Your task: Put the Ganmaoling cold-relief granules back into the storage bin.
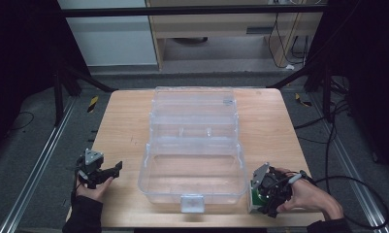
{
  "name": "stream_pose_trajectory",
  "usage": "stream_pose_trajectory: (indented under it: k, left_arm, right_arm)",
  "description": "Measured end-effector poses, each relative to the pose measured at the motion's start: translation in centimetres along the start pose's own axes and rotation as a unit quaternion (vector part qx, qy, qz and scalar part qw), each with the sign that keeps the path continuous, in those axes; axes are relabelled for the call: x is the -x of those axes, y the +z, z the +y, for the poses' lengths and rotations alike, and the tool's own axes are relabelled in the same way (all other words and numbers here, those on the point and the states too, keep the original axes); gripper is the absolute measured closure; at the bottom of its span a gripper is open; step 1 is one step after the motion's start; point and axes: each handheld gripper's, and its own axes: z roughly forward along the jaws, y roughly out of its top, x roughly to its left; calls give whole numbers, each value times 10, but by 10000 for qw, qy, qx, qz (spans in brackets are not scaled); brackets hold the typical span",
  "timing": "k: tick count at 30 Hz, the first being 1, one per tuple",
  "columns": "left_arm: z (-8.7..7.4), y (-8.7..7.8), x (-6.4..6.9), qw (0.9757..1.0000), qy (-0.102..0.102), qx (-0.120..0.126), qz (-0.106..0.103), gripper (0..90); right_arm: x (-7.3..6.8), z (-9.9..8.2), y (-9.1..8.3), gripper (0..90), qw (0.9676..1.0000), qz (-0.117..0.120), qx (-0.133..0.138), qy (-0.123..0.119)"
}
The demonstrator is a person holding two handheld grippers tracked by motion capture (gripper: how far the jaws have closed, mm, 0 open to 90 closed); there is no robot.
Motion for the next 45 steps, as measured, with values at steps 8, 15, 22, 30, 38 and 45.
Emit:
stream_pose_trajectory:
  k: [8, 15, 22, 30, 38, 45]
  left_arm:
    - [0, 0, 0, 10000, 2, 0, 3, 232]
    - [0, 0, 0, 10000, 9, -5, 5, 233]
    - [0, 0, 0, 10000, 10, -19, 6, 234]
    - [0, 1, 0, 10000, 8, -30, 7, 234]
    - [0, 1, 1, 10000, 7, -35, 2, 234]
    - [0, 1, 0, 10000, 7, -39, 1, 234]
  right_arm:
    - [1, 0, 0, 122, 10000, 71, -9, -38]
    - [1, -2, -3, 156, 9999, 154, -40, 31]
    - [-1, -4, -11, 159, 9999, 137, 62, 66]
    - [-6, -4, -35, 159, 9997, 26, 244, 0]
    - [-6, -3, -59, 159, 9993, -21, 360, -16]
    - [-5, 1, -80, 159, 9992, -71, 403, -35]
